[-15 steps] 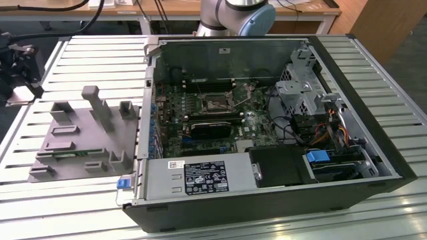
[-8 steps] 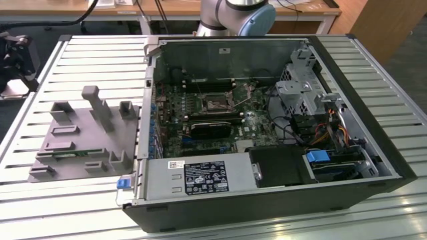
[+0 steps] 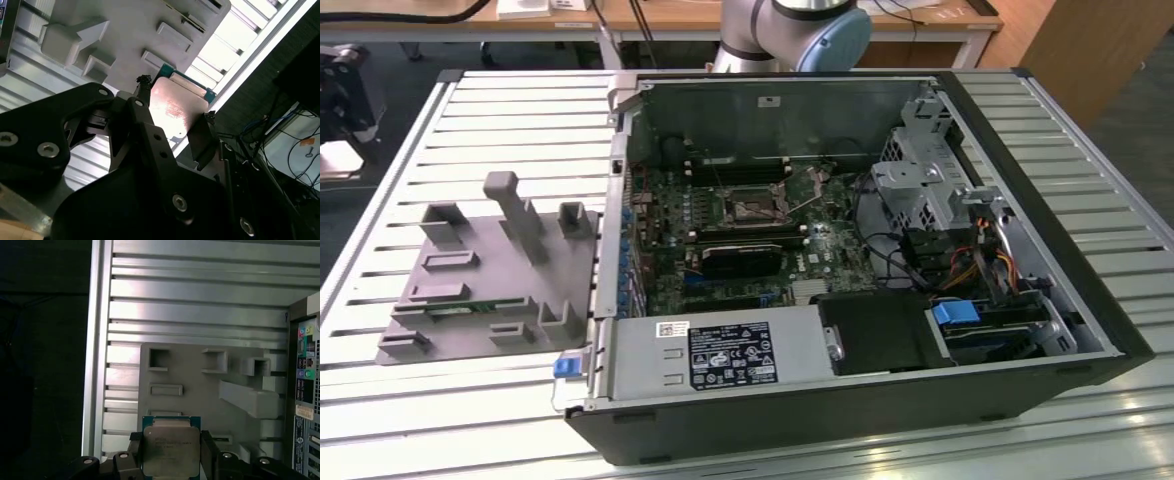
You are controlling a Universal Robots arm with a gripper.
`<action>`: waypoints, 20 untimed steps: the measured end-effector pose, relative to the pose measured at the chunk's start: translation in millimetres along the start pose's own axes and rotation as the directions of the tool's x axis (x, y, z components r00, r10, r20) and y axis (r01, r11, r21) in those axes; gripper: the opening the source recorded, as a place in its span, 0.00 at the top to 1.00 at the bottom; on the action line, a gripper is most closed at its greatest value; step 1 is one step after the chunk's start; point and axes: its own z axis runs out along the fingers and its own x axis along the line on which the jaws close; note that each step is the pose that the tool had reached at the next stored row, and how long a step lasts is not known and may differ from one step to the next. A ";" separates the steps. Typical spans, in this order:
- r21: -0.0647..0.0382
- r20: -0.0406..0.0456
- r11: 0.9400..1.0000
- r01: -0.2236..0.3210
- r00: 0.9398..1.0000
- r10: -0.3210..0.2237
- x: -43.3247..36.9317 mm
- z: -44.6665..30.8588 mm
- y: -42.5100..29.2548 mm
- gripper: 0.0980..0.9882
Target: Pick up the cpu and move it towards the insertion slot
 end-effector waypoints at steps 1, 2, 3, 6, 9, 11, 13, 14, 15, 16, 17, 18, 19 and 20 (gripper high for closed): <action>0.000 0.000 1.000 0.000 1.000 0.000 0.0 -2.8 0.1 0.50; 0.000 0.000 1.000 0.000 1.000 0.000 0.0 -5.7 0.2 0.50; 0.000 0.000 1.000 0.000 1.000 0.000 0.0 -8.5 0.2 0.50; 0.000 0.001 1.000 0.000 1.000 0.000 0.0 -17.2 0.4 0.50; 0.000 0.002 1.000 0.000 1.000 0.000 -0.1 -26.2 0.6 0.50; 0.000 0.002 1.000 0.000 1.000 0.000 -0.1 -32.0 0.7 0.50; 0.000 0.002 1.000 0.000 1.000 0.000 -0.1 -36.9 0.8 0.50; 0.000 0.002 1.000 0.000 1.000 0.000 -0.1 -39.0 0.8 0.50; 0.000 0.002 1.000 0.000 1.000 0.000 -0.2 -41.2 0.9 0.50; 0.000 0.002 1.000 0.000 1.000 0.000 -0.2 -42.9 0.9 0.50; 0.000 0.002 1.000 0.000 1.000 0.000 -0.1 -43.4 0.9 0.50; 0.000 0.002 1.000 0.000 1.000 0.000 -0.1 -43.4 0.9 0.50; 0.000 0.002 1.000 0.000 1.000 0.000 -0.1 -43.4 0.9 0.50; 0.000 0.002 1.000 0.000 1.000 0.000 -0.2 -43.5 0.9 0.50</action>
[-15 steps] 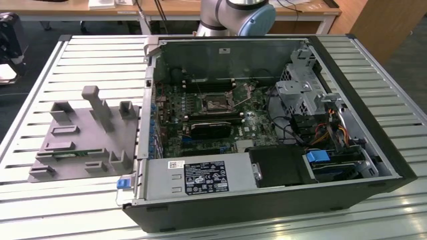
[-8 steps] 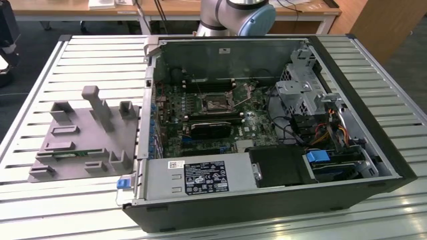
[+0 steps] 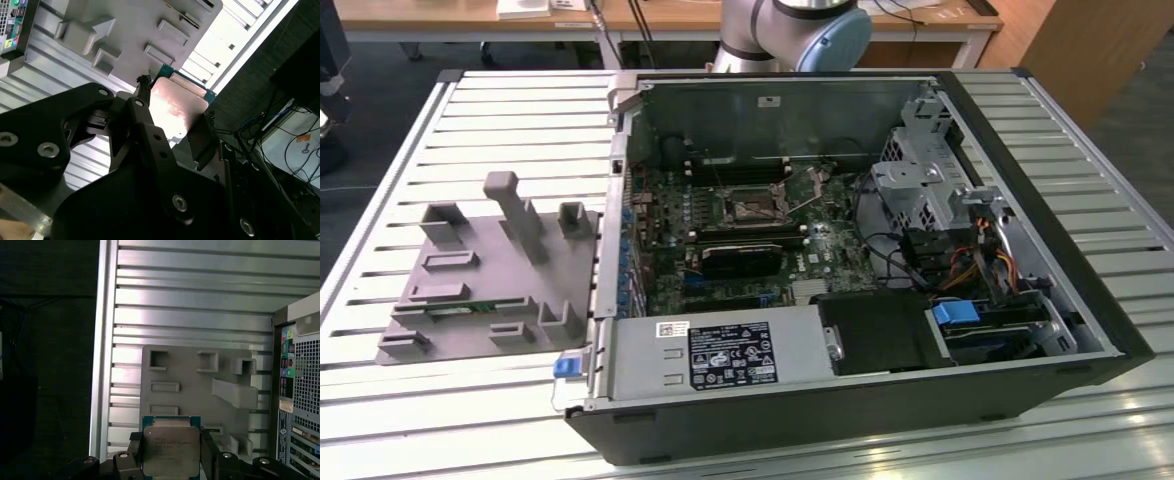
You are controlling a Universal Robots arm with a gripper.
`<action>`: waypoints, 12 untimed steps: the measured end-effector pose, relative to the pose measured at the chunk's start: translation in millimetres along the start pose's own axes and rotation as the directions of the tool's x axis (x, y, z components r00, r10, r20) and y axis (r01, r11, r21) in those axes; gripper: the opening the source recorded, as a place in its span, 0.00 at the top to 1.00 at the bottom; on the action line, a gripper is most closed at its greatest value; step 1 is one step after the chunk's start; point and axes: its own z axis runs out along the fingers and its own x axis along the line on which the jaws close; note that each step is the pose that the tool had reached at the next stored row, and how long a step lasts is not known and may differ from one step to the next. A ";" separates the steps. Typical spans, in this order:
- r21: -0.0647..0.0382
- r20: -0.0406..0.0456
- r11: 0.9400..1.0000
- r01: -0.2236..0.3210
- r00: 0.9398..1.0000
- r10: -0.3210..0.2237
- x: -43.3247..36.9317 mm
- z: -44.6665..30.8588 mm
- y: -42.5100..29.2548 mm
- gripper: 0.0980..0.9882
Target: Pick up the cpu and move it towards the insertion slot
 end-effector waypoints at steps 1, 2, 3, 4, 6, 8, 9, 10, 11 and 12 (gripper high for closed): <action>0.000 0.000 1.000 0.000 1.000 0.000 0.0 -0.1 0.0 0.50; 0.000 0.000 1.000 0.000 1.000 0.000 -0.2 -0.3 0.1 0.50; 0.000 -0.001 1.000 0.000 1.000 0.000 -1.0 -0.4 0.0 0.50; 0.000 0.000 1.000 0.000 1.000 0.000 -2.0 -0.2 0.0 0.50; 0.000 0.000 1.000 0.000 1.000 0.000 -4.7 -0.2 -0.1 0.50; 0.000 0.000 1.000 0.000 1.000 0.000 -7.7 -0.1 -0.2 0.50; 0.000 0.000 1.000 0.000 1.000 0.000 -9.2 -0.1 -0.3 0.50; 0.000 0.000 1.000 0.000 1.000 0.000 -10.8 -0.1 -0.3 0.50; 0.000 0.000 1.000 0.000 1.000 0.000 -12.5 -0.1 -0.4 0.50; 0.000 0.000 1.000 0.000 1.000 0.000 -14.4 -0.1 -0.4 0.50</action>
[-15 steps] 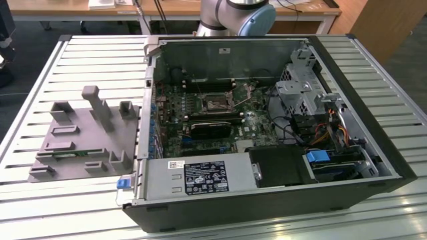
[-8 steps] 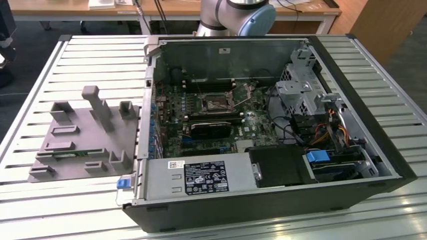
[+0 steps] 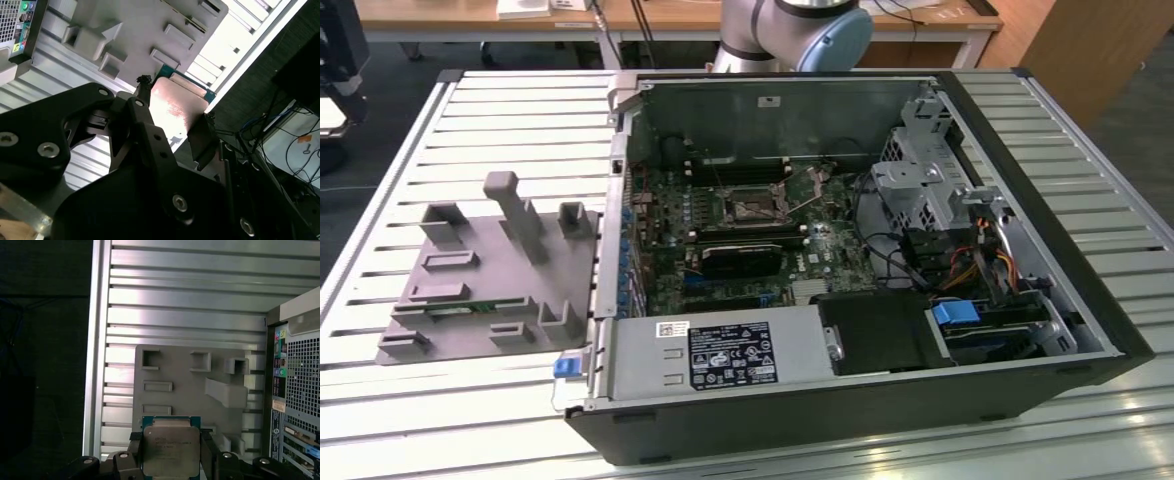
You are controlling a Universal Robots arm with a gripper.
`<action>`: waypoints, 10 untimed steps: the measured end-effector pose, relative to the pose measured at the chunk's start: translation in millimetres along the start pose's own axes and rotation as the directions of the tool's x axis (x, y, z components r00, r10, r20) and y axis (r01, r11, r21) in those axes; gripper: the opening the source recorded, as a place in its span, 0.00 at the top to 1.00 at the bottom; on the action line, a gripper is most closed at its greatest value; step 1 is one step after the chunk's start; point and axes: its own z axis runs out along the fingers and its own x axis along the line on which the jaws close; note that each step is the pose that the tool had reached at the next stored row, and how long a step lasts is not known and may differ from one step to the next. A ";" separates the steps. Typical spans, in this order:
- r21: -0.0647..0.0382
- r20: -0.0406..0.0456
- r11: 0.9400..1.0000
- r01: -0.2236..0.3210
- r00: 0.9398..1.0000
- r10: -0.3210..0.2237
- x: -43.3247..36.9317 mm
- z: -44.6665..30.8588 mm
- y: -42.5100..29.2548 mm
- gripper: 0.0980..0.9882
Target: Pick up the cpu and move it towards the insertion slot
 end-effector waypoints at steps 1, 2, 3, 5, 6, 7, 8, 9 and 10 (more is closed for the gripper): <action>0.000 0.000 1.000 0.000 1.000 0.000 -1.7 0.0 -0.1 0.50; 0.000 0.000 1.000 0.000 1.000 0.000 -3.5 0.0 -0.1 0.50; 0.000 0.000 1.000 0.000 1.000 0.000 -5.3 0.0 -0.2 0.50; 0.000 0.000 1.000 0.000 1.000 0.000 -8.8 0.0 -0.3 0.50; 0.000 0.000 1.000 0.000 1.000 0.000 -10.6 0.1 -0.3 0.50; 0.000 0.000 1.000 0.000 1.000 0.000 -12.6 0.1 -0.4 0.50; 0.000 0.000 1.000 0.000 1.000 0.000 -14.4 0.1 -0.5 0.50; 0.000 0.000 1.000 0.000 1.000 0.000 -16.4 0.0 -0.5 0.50; 0.000 0.000 1.000 0.000 1.000 0.000 -18.3 0.1 -0.6 0.50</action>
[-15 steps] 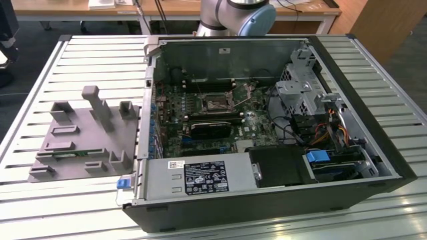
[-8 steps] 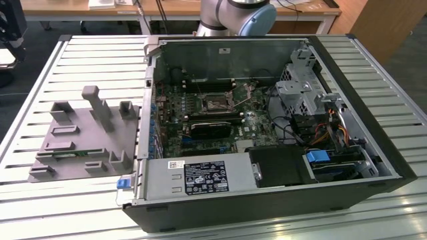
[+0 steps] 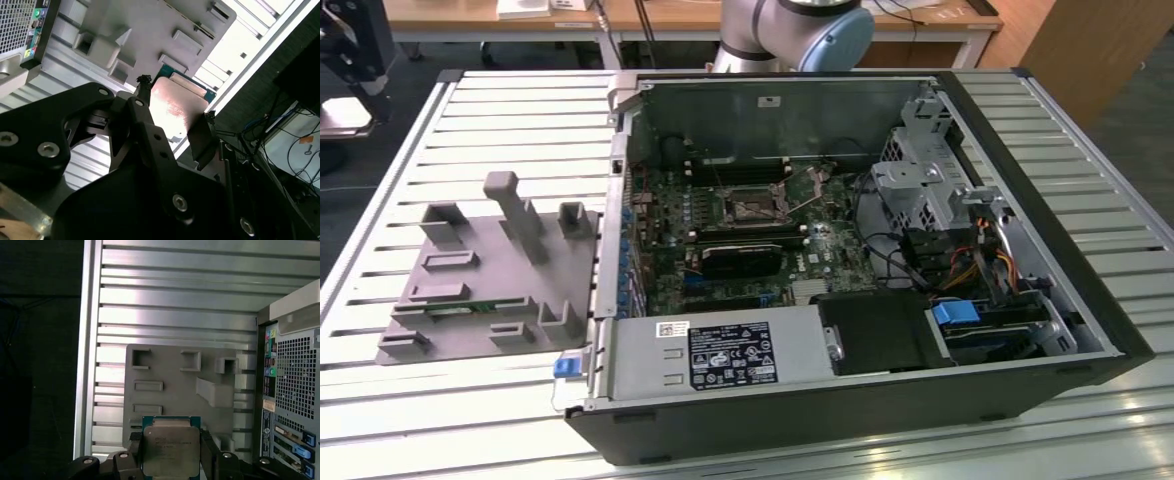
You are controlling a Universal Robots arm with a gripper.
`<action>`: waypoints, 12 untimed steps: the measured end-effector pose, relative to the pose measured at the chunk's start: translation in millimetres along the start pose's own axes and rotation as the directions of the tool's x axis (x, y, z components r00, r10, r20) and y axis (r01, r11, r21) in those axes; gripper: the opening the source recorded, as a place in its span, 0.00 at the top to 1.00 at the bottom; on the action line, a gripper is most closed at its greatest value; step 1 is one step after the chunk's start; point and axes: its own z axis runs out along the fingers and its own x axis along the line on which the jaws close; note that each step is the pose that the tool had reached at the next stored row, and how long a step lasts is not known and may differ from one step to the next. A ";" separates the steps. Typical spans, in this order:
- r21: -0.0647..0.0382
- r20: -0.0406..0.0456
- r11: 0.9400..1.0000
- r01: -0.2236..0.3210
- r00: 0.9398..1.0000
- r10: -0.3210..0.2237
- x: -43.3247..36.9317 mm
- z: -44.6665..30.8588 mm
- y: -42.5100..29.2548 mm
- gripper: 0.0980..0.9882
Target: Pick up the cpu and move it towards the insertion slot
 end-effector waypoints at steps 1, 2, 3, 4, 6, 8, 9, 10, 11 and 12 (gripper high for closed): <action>0.000 0.000 1.000 0.000 1.000 0.000 -2.2 0.0 -0.1 0.50; 0.000 0.000 1.000 0.000 1.000 0.000 -4.4 0.1 -0.1 0.50; 0.000 0.000 1.000 0.000 1.000 0.000 -6.8 0.1 -0.2 0.50; 0.000 0.000 1.000 0.000 1.000 0.000 -9.0 0.0 -0.3 0.50; 0.000 0.000 1.000 0.000 1.000 0.000 -13.3 0.1 -0.4 0.50; 0.000 0.000 1.000 0.000 1.000 0.000 -17.7 0.1 -0.5 0.50; 0.000 0.000 1.000 0.000 1.000 0.000 -19.9 0.1 -0.6 0.50; 0.000 0.000 1.000 0.000 1.000 0.000 -22.3 0.1 -0.7 0.50; 0.000 0.000 1.000 0.000 1.000 0.000 -24.6 0.1 -0.7 0.50; 0.000 0.000 1.000 0.000 1.000 0.000 -26.8 0.1 -0.8 0.50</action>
